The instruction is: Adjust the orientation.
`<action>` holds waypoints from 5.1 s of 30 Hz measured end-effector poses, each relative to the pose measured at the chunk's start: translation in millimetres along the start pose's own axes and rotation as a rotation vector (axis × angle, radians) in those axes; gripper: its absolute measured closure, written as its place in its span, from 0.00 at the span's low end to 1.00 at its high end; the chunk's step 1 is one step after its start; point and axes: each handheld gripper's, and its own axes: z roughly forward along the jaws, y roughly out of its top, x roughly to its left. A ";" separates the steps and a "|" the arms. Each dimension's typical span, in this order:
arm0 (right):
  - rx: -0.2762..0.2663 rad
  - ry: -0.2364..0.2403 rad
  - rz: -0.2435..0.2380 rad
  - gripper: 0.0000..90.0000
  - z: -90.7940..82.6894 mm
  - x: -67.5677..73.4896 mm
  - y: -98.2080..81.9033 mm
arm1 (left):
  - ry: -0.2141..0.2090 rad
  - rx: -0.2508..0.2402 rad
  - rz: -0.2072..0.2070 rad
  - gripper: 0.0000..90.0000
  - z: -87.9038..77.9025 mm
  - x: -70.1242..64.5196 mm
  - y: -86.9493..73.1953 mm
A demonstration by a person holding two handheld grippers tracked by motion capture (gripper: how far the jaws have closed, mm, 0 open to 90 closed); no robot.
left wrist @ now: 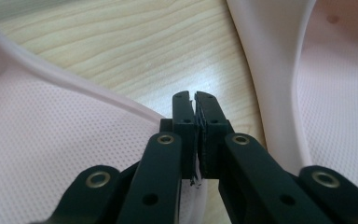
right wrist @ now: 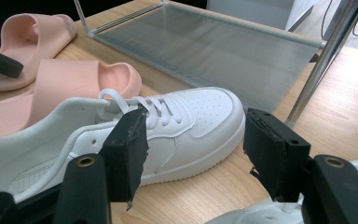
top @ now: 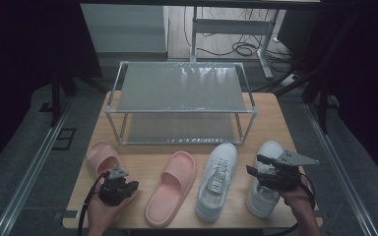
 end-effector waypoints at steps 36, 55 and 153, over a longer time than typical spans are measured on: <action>0.006 0.004 0.000 0.44 2.0 1.7 -0.6 | 0.034 -0.039 -0.037 0.98 -24.2 6.6 -24.8; 0.004 -0.002 0.006 0.44 0.6 -0.7 -1.4 | 0.148 -0.207 -0.145 0.98 -77.1 94.8 20.2; 0.021 -0.007 0.006 0.44 10.1 -1.8 -1.5 | 0.031 -0.268 -0.078 0.94 -34.4 108.6 27.2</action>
